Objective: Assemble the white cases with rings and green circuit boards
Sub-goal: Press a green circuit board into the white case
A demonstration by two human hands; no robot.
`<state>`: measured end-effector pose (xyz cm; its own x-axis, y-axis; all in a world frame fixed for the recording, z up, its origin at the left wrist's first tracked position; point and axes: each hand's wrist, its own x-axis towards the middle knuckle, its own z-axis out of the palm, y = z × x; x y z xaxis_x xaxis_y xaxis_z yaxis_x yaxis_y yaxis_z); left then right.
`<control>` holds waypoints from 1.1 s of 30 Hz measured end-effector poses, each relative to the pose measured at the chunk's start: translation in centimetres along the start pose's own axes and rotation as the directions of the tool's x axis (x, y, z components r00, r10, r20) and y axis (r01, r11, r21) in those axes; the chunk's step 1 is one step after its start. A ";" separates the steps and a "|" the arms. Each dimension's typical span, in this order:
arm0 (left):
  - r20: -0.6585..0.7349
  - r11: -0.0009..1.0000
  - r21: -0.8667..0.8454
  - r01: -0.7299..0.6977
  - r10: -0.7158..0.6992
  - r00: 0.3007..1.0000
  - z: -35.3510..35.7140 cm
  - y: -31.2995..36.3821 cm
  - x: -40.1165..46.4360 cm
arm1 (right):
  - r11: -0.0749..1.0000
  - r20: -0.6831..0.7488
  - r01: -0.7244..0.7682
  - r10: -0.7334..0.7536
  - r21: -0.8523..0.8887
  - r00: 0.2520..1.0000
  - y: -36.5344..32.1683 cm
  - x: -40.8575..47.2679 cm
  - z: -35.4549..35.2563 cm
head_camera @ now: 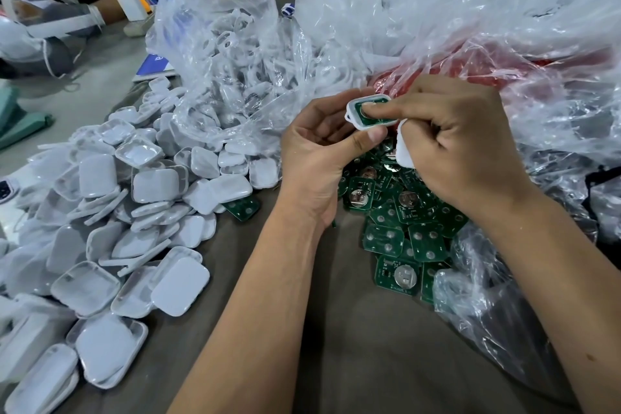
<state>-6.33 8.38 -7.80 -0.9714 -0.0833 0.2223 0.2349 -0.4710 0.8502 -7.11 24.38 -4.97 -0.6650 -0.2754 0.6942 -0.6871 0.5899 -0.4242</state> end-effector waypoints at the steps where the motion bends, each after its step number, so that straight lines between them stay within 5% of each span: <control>1: -0.002 1.000 -0.003 0.001 -0.001 1.000 0.0 0.0 0.0 | 1.000 -0.002 0.000 0.000 -0.002 1.000 0.0 0.0 0.0; 14: 0.001 1.000 -0.020 0.018 -0.018 1.000 -0.1 0.0 0.1 | 1.000 -0.028 0.028 -0.028 0.008 0.999 -0.1 0.1 0.0; 18: -0.007 0.999 -0.033 0.020 -0.020 1.000 -0.1 0.0 0.1 | 0.983 -0.083 -0.064 0.080 0.174 0.993 -0.2 0.0 -0.1; 21: -0.014 0.998 -0.061 0.034 -0.034 0.999 -0.2 0.1 0.1 | 0.857 -0.107 -0.230 0.311 0.461 0.944 -0.2 0.1 -0.3; 24: -0.003 0.987 -0.144 0.073 -0.074 0.997 -0.3 0.2 0.2 | 0.522 0.060 -0.373 0.521 0.767 0.852 0.1 0.6 -0.7; 27: 0.005 0.979 -0.182 0.089 -0.090 0.996 -0.4 0.2 0.3 | 0.254 0.246 -0.454 0.573 0.854 0.782 0.5 0.6 -1.3; 33: 0.004 0.989 -0.133 0.057 -0.057 0.998 -0.2 0.1 0.3 | 0.297 0.189 -0.412 0.566 0.861 0.803 0.4 0.6 -1.4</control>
<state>-6.57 8.10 -7.73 -0.9831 -0.0529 0.1755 0.1727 -0.5878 0.7904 -7.40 25.50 -3.96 -0.9779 -0.0309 0.2070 -0.1817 -0.3652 -0.9130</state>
